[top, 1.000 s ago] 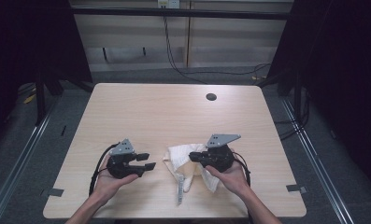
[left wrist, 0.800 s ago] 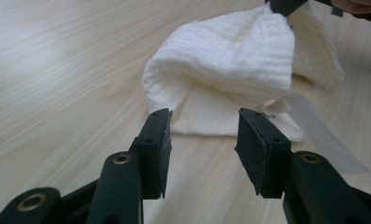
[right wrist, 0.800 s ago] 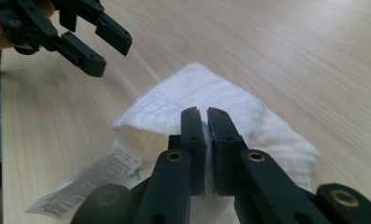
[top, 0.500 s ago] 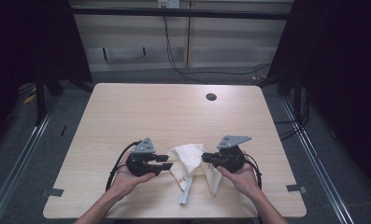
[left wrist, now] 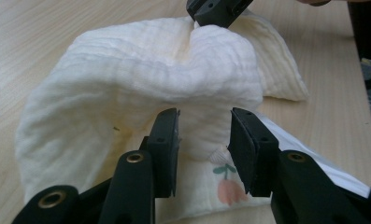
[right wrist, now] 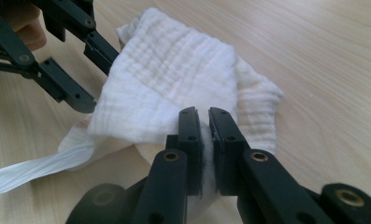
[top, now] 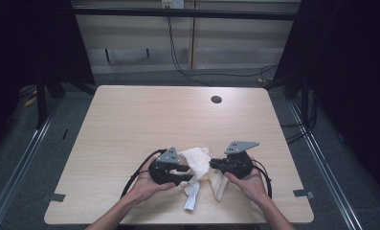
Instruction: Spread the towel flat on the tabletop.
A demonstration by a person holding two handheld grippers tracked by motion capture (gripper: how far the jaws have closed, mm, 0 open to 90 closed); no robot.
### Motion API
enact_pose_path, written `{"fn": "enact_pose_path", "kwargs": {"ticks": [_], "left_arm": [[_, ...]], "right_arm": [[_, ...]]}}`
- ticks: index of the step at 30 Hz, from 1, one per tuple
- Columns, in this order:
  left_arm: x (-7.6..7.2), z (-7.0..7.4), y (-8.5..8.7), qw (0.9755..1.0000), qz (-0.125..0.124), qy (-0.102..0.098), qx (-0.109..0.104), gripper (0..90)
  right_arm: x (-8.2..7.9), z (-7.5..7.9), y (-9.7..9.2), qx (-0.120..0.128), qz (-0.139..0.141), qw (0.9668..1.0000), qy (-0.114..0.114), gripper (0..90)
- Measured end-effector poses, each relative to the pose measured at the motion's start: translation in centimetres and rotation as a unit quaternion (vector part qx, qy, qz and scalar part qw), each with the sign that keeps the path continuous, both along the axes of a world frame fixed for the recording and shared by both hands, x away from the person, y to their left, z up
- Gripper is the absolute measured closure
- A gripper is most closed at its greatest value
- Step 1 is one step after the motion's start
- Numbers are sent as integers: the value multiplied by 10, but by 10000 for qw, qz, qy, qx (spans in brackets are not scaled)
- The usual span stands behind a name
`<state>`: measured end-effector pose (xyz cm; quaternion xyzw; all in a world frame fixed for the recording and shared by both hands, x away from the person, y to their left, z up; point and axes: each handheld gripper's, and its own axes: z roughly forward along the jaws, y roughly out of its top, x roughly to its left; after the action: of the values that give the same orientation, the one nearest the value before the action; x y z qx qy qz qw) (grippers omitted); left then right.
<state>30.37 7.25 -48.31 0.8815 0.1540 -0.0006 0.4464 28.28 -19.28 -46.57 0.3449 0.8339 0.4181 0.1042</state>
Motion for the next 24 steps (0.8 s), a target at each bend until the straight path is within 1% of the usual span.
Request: {"fn": "enact_pose_path", "kwargs": {"ticks": [1, 2, 5, 7, 9, 10, 11, 12, 13, 14, 15, 17, 20, 22, 24], "left_arm": [[1, 0, -1, 10000, 35, 2, -1, 630], [1, 1, -3, 10000, 5, -9, -63, 651], [1, 3, -6, 9999, -93, -39, -124, 676], [1, 0, -9, 9998, -132, 24, -143, 681], [1, -4, -13, 9998, -207, -3, 37, 672], [1, -7, -14, 9997, -227, 18, 41, 666], [2, -8, -14, 9996, -250, 22, 86, 659], [3, -10, -14, 9996, -259, 53, 77, 655], [3, -10, -14, 9994, -304, 49, 132, 654], [3, -12, -14, 9994, -323, 52, 134, 652], [3, -12, -14, 9991, -356, 9, 209, 649], [3, -14, -14, 9990, -399, 9, 220, 636], [1, -16, -16, 9984, -438, -88, 337, 624], [-1, -18, -17, 9982, -454, -193, 346, 622], [-2, -18, -18, 9979, -416, -264, 412, 638]], "right_arm": [[0, -1, 0, -20, -14, 10000, 17, 832], [1, -2, 1, -5, 7, 10000, 32, 829], [0, -2, 1, -29, 29, 10000, 12, 825], [0, -2, 0, -25, -8, 10000, 36, 825], [1, -3, -1, -54, -34, 10000, 43, 824], [0, -3, -1, -29, -35, 10000, 53, 824], [0, -4, -1, -41, -20, 10000, 48, 823], [0, -4, -1, -67, -17, 10000, 60, 822], [-1, -4, -1, -70, -18, 9999, 71, 822], [-1, -5, -1, -63, -17, 9999, 78, 821], [0, -5, -1, -72, -27, 9999, 83, 819], [0, -6, -1, -65, -25, 9999, 93, 818], [1, -8, -1, -94, -27, 9999, 114, 816], [0, -9, -1, -122, -38, 9998, 130, 814], [1, -10, -1, -126, -34, 9998, 130, 811]]}}
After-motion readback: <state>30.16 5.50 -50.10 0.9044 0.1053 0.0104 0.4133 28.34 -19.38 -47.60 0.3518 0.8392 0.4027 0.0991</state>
